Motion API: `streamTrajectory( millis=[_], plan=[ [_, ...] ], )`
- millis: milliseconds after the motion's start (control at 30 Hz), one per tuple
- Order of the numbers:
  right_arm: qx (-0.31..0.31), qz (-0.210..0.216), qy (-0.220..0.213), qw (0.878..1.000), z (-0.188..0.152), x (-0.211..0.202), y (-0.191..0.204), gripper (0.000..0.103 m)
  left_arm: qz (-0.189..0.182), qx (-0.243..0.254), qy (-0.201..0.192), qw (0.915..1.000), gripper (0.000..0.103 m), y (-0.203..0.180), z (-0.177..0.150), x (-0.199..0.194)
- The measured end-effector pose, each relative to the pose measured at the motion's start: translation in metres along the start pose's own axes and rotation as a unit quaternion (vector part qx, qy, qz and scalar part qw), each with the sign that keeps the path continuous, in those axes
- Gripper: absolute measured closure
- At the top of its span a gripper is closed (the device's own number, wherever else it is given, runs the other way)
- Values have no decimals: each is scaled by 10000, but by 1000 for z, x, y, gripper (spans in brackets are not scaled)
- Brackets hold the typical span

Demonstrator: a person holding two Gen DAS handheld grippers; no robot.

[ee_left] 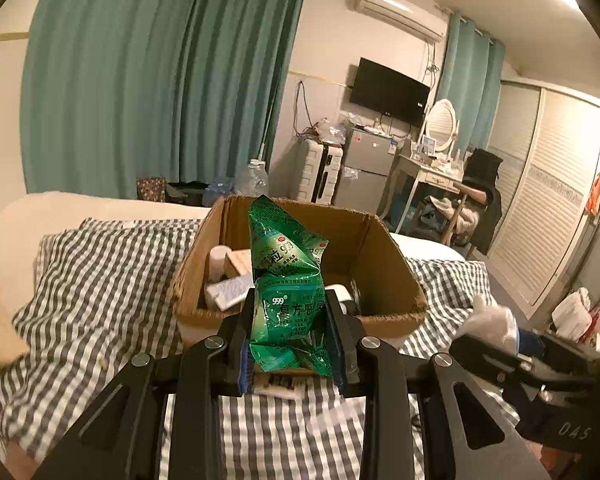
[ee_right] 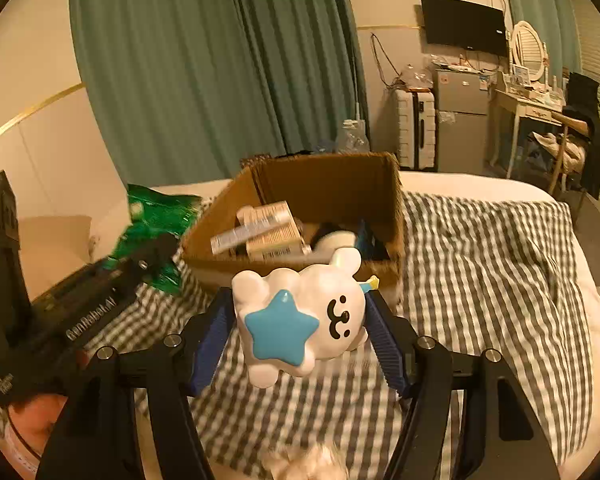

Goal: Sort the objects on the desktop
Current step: 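Carry the green packet and star toy into the cardboard box and release both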

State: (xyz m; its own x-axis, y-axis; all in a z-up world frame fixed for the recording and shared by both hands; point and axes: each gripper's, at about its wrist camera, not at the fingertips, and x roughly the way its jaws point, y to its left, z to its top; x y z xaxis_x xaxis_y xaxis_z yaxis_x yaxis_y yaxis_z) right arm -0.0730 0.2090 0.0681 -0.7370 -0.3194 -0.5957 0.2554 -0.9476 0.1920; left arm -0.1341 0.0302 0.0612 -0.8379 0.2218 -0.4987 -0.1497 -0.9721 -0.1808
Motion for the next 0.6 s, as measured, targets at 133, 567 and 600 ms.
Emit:
streamTrajectory(
  millis=[133,567,600],
  plan=[
    [-9,38,13,10000,26,27,-5,38,-21,89,55,9999,73,-3,13,26],
    [149,74,78,9998,55,113,-38,37,121,186,278,9994,71,10,22,113],
    [156,64,25,9999,55,115,-40,32,177,189,269,9993,64,11,22,117]
  ],
)
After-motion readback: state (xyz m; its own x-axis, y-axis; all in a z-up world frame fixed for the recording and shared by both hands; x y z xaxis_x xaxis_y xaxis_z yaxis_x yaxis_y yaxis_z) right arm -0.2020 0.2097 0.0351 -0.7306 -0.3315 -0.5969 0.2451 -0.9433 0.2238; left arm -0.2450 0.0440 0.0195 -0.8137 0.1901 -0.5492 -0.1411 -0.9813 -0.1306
